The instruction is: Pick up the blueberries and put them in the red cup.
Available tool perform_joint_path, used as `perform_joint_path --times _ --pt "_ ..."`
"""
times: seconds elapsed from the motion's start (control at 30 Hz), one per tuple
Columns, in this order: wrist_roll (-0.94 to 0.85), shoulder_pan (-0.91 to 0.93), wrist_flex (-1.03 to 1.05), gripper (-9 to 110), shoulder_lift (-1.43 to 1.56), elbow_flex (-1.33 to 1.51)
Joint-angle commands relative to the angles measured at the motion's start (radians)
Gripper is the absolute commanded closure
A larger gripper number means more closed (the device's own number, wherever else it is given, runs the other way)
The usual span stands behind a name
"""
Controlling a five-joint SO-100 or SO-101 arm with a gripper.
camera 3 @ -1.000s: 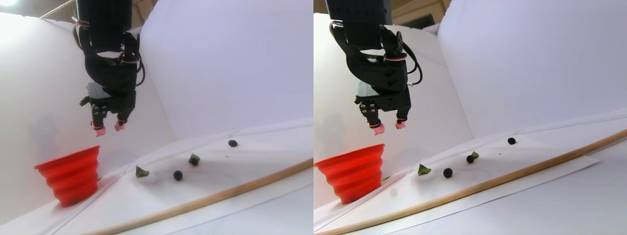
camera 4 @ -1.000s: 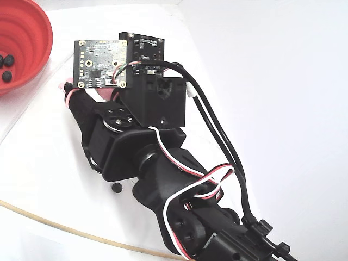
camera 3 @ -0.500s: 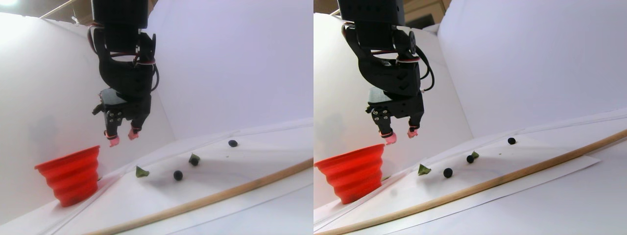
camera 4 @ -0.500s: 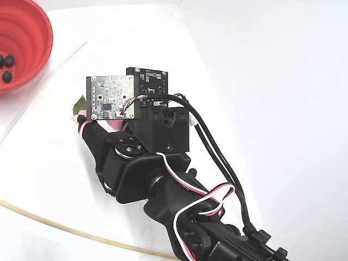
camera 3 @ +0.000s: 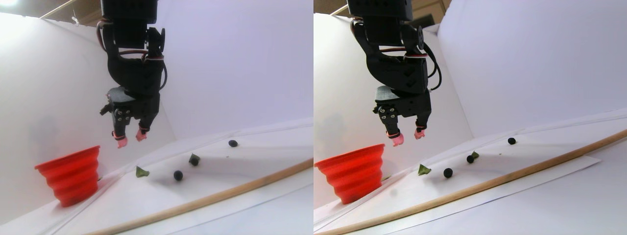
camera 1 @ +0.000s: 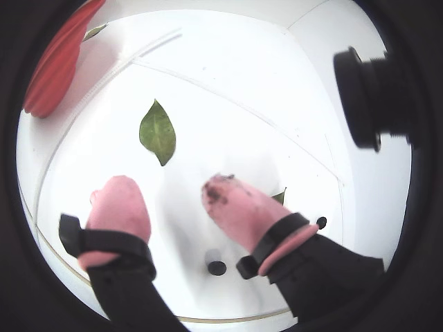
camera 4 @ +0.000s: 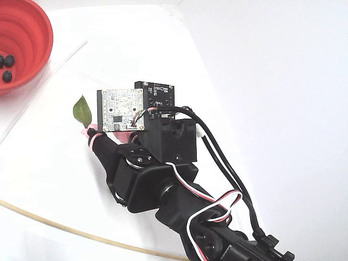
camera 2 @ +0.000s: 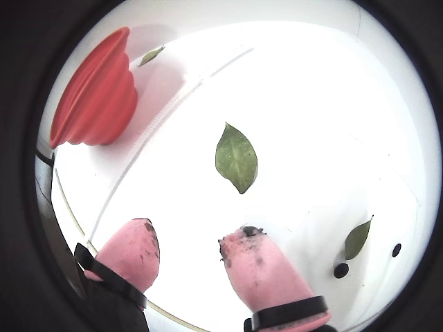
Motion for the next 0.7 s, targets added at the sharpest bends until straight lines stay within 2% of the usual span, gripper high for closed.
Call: perform_joint_path --times 0.0,0.67 --pt "-0.028 0.011 0.003 84 0.137 -0.003" --pt "-0.132 0.109 -0.043 84 0.044 0.035"
